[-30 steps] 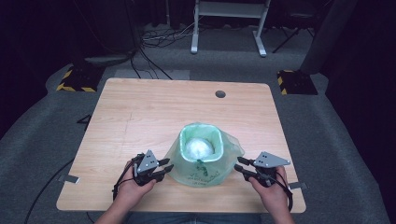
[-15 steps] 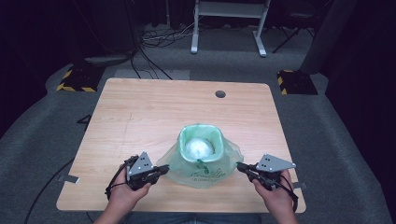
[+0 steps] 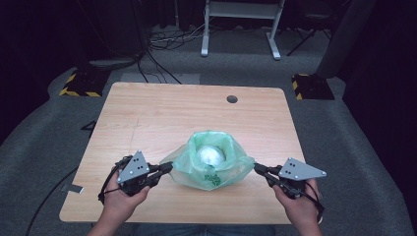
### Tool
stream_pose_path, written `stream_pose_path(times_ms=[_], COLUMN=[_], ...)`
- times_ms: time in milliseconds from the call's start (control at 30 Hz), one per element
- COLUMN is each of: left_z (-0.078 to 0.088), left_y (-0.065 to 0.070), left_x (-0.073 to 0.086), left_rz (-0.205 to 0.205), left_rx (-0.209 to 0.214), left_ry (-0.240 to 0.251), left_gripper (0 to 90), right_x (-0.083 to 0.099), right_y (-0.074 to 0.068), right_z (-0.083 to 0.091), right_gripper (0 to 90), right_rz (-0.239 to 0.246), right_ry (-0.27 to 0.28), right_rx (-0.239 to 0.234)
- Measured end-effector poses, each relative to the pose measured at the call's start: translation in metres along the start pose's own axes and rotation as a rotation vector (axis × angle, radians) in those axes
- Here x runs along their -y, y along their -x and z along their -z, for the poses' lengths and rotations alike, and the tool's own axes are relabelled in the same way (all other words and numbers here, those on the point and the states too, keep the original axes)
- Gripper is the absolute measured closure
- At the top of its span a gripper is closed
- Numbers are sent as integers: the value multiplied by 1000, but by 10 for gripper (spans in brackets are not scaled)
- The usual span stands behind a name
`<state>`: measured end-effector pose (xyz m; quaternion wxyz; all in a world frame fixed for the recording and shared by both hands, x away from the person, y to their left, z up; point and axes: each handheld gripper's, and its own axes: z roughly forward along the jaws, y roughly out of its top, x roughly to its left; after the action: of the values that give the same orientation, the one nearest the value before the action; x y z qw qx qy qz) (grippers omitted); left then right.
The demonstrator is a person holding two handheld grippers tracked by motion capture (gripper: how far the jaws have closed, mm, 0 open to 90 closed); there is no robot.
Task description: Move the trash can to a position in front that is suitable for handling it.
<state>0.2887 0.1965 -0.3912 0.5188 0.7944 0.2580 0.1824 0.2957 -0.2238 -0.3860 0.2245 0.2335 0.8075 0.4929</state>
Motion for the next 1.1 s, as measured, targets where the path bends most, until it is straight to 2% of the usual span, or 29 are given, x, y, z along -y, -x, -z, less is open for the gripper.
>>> stream_pose_path(times_ms=[133, 333, 400, 500, 600, 633, 800, 900, 1100], left_z=[6, 8, 8, 7, 5, 1, -14, -23, -33], left_y=[-4, -8, -12, -17, -23, -28, -40, -48, -56], left_x=[-11, -20, -24, -26, -26, -24, -21, -18, -14], left_rz=[-7, -6, -7, -22, -16, -12, -7, 16, 34], left_rx=[-25, -36, -57, -104, -118, -141, -173, -180, -193], left_ry=[34, 63, 77, 79, 78, 66, 32, 13, -39], left_gripper=[900, 900, 900, 900, 900, 900, 900, 900, 900], right_x=[-8, -18, -20, -20, -21, -21, -14, -9, 1], right_y=[3, 8, 16, 29, 38, 42, 57, 63, 72], right_z=[2, 4, 2, -1, -4, -5, -20, -29, -41], right_gripper=[900, 900, 900, 900, 900, 900, 900, 900, 900], right_rz=[16, 27, 16, -26, -32, -33, -72, -88, -118], right_ry=[18, 44, 70, 87, 85, 82, 58, 39, 1], right_rx=[12, 29, 34, 43, 69, 73, 83, 89, 107])
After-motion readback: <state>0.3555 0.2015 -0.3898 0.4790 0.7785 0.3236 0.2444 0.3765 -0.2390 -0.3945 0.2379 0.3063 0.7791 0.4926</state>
